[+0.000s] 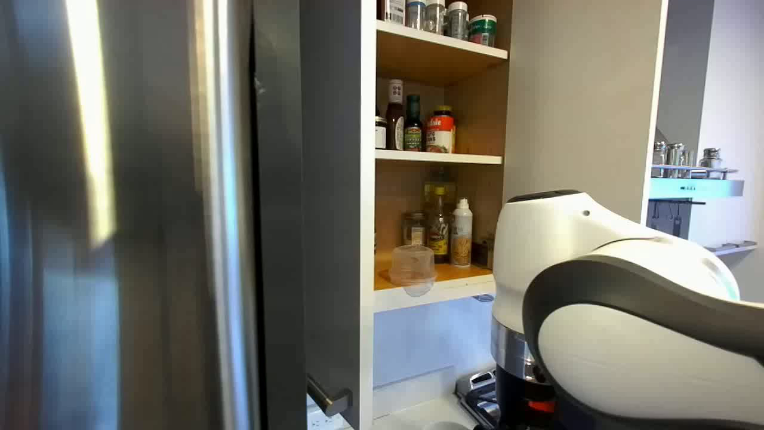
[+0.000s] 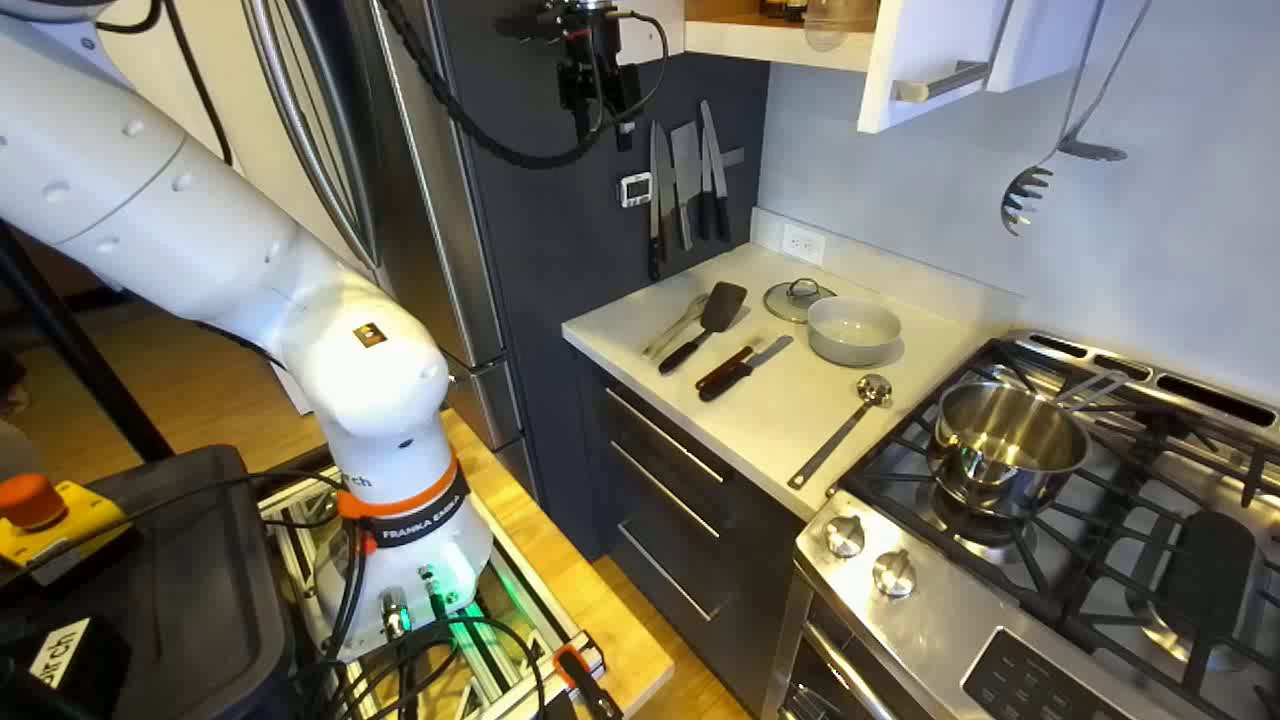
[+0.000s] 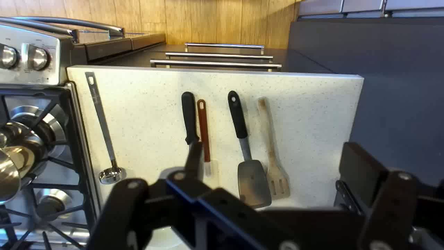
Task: Flip the clear bowl in the bottom of the cupboard shelf anticlockwise to position it upright
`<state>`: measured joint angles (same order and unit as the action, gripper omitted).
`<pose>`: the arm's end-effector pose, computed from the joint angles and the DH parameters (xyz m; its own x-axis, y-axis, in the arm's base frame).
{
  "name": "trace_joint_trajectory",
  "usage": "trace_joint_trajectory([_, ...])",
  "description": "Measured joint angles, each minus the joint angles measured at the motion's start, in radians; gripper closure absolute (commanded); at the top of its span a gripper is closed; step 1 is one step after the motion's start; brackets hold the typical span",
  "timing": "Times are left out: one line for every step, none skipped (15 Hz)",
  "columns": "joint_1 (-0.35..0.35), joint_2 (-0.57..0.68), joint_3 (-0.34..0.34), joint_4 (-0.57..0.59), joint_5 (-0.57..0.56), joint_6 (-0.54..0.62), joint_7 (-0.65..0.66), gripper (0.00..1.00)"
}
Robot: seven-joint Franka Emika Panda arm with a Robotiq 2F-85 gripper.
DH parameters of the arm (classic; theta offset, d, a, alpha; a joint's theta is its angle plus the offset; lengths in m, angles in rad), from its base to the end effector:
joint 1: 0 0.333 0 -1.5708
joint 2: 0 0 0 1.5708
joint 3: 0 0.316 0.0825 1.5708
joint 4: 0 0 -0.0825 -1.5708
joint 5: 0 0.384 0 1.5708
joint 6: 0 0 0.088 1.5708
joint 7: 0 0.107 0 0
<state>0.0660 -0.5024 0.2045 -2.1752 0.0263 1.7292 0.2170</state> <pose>0.3878 0.1254 0.5858 0.9976 0.0294 0.0620 0.0257 -0.9979 0.0598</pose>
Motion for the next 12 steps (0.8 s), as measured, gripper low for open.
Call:
trace_joint_trajectory([0.0, 0.0, 0.0, 0.0, 0.0, 0.0, 0.0, 0.0])
trace_joint_trajectory([0.0, 0.0, 0.0, 0.0, 0.0, 0.0, 0.0, 0.0])
trace_joint_trajectory([0.0, 0.0, 0.0, 0.0, 0.0, 0.0, 0.0, 0.0])
trace_joint_trajectory([0.0, 0.0, 0.0, 0.0, 0.0, 0.0, 0.0, 0.0])
trace_joint_trajectory([0.0, 0.0, 0.0, 0.0, 0.0, 0.0, 0.0, 0.0])
trace_joint_trajectory([0.0, 0.0, 0.0, 0.0, 0.0, 0.0, 0.0, 0.0])
trace_joint_trajectory([0.0, 0.0, 0.0, 0.0, 0.0, 0.0, 0.0, 0.0])
trace_joint_trajectory([0.0, 0.0, 0.0, 0.0, 0.0, 0.0, 0.0, 0.0])
trace_joint_trajectory([0.0, 0.0, 0.0, 0.0, 0.0, 0.0, 0.0, 0.0])
trace_joint_trajectory([0.0, 0.0, 0.0, 0.0, 0.0, 0.0, 0.0, 0.0])
trace_joint_trajectory([0.0, 0.001, -0.002, 0.001, 0.004, 0.005, 0.003, 0.0])
trace_joint_trajectory([0.0, 0.005, -0.008, 0.005, 0.018, 0.015, 0.011, 0.0])
